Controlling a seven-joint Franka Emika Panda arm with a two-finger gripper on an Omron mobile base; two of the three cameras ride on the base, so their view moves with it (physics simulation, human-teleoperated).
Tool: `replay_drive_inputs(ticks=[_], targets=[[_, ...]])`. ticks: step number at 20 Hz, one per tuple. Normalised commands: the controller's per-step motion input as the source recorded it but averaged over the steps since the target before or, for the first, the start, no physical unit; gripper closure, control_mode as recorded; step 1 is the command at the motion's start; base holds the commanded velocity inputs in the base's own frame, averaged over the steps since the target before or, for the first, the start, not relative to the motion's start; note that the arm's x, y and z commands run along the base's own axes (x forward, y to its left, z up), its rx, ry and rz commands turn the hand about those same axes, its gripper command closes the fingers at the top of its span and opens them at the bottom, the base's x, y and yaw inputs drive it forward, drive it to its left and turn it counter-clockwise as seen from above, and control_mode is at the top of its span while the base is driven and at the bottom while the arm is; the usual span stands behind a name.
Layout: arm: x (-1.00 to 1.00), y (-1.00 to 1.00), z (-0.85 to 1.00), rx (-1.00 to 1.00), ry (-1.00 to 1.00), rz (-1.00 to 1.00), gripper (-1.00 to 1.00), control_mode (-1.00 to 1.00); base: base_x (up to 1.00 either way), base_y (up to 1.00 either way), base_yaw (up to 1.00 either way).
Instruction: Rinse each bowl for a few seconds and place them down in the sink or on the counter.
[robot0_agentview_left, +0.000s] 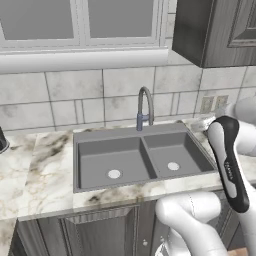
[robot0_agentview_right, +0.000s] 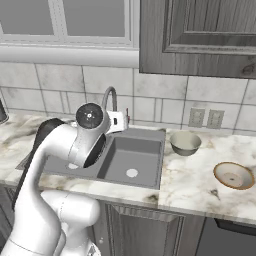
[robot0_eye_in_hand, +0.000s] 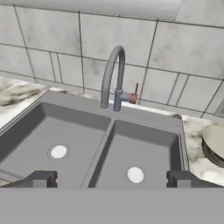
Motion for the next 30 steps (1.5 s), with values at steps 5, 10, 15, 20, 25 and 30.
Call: replay_drive_inputs(ticks=[5,10,15,20,25,30], targets=[[0.27,-0.31,0.0,0.0,-0.11,0.11,-1.0,-1.0,0.0,0.0,0.0],[0.38,-0.13,0.0,0.0,-0.14,0.1,-1.0,-1.0,0.0,0.0,0.0],[0.38,0.0,-0.06,0.0,-0.17,0.07,-1.0,-1.0,0.0,0.0,0.0],[0.3,0.0,-0.26,0.0,-0.25,0.04,-1.0,-1.0,0.0,0.0,0.0],[0.28,0.01,-0.24,0.0,-0.21,0.02,-1.0,-1.0,0.0,0.0,0.0],[0.49,0.06,-0.04,0.01,-0.01,0.0,-1.0,-1.0,0.0,0.0,0.0]])
